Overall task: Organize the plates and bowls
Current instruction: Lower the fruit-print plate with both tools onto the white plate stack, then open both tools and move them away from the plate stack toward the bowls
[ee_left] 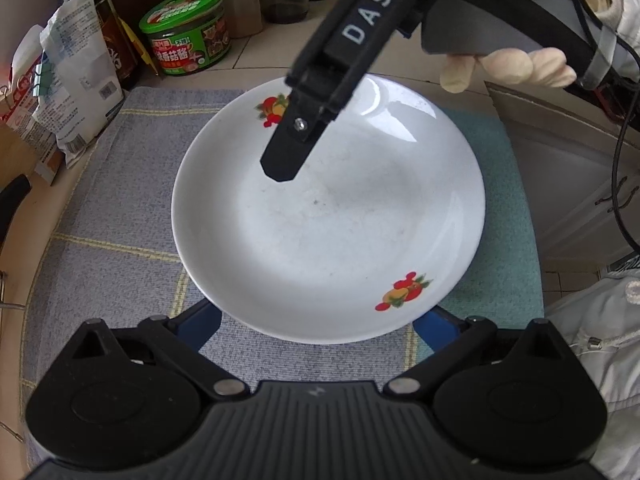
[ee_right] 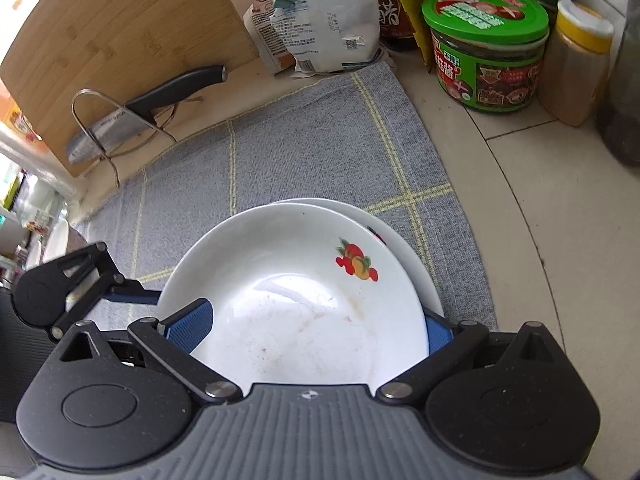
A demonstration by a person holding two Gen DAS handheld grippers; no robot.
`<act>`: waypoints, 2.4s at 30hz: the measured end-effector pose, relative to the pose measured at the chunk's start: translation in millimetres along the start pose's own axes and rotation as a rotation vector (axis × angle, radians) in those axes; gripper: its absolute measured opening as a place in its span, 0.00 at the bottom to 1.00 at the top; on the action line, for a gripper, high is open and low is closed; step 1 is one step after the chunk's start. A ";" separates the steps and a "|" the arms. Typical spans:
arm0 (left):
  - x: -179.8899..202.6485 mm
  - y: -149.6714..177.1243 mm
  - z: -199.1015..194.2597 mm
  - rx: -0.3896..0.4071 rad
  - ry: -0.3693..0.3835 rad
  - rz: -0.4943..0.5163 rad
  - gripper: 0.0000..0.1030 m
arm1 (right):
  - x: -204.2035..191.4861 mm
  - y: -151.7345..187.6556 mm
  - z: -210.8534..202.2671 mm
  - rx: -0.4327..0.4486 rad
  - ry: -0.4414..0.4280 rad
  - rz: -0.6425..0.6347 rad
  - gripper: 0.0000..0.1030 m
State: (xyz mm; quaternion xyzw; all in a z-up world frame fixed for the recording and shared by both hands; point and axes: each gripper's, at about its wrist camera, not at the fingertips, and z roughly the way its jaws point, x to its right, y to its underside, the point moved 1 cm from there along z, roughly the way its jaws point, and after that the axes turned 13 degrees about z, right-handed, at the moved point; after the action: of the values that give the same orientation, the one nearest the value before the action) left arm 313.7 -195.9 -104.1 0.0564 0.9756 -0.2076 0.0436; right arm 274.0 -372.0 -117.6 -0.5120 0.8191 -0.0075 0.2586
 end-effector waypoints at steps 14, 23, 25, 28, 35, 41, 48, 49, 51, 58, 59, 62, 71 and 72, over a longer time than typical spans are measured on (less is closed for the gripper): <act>2.8 -1.7 -6.4 -0.001 -0.012 -0.003 0.99 | -14.6 6.0 4.2 0.015 0.099 -0.116 1.00; 5.0 0.8 -10.0 0.011 -0.008 -0.017 0.99 | -17.3 6.9 6.8 0.012 0.116 -0.131 1.00; 5.2 0.9 -10.1 0.010 -0.012 -0.016 0.99 | -18.7 7.7 7.4 0.012 0.124 -0.147 1.00; 4.3 0.0 -8.9 0.005 -0.010 -0.017 0.99 | -20.7 8.7 7.4 0.017 0.141 -0.161 1.00; 2.9 -1.1 -4.0 0.000 -0.009 -0.022 0.99 | -26.3 8.3 6.3 0.041 0.194 -0.213 1.00; 1.0 -0.1 -4.0 0.003 -0.005 -0.025 0.99 | -36.7 18.1 11.9 0.084 0.288 -0.321 1.00; -0.7 -3.5 -4.4 0.012 0.007 -0.034 0.99 | -35.2 21.9 16.0 0.096 0.335 -0.349 1.00; 0.1 -3.2 -3.7 0.013 -0.001 -0.023 0.99 | -35.2 22.3 15.8 0.096 0.335 -0.353 1.00; -0.2 -3.2 -3.8 0.015 -0.001 -0.027 0.99 | -34.2 22.0 14.3 0.096 0.324 -0.350 1.00; 4.5 -2.7 -7.9 0.020 -0.044 -0.006 0.99 | -27.2 23.6 -2.3 0.128 0.259 -0.326 1.00; 4.1 -2.2 -7.6 0.018 -0.047 -0.012 0.99 | -26.5 24.4 -3.8 0.130 0.247 -0.324 1.00; 2.0 0.9 -9.3 0.027 -0.050 -0.050 0.99 | -24.5 27.5 -7.4 0.144 0.217 -0.307 1.00; -3.0 12.2 -31.1 0.083 -0.125 -0.217 0.99 | -30.3 39.4 -10.8 0.178 0.168 -0.287 1.00; -2.6 14.5 -35.6 0.090 -0.147 -0.242 0.99 | -31.8 40.9 -11.7 0.184 0.166 -0.285 1.00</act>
State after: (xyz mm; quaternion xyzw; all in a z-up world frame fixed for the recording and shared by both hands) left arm 315.9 -168.4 -77.2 -0.0750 0.9591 -0.2586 0.0872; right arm 245.7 -328.7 -105.6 -0.5947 0.7527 -0.1612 0.2319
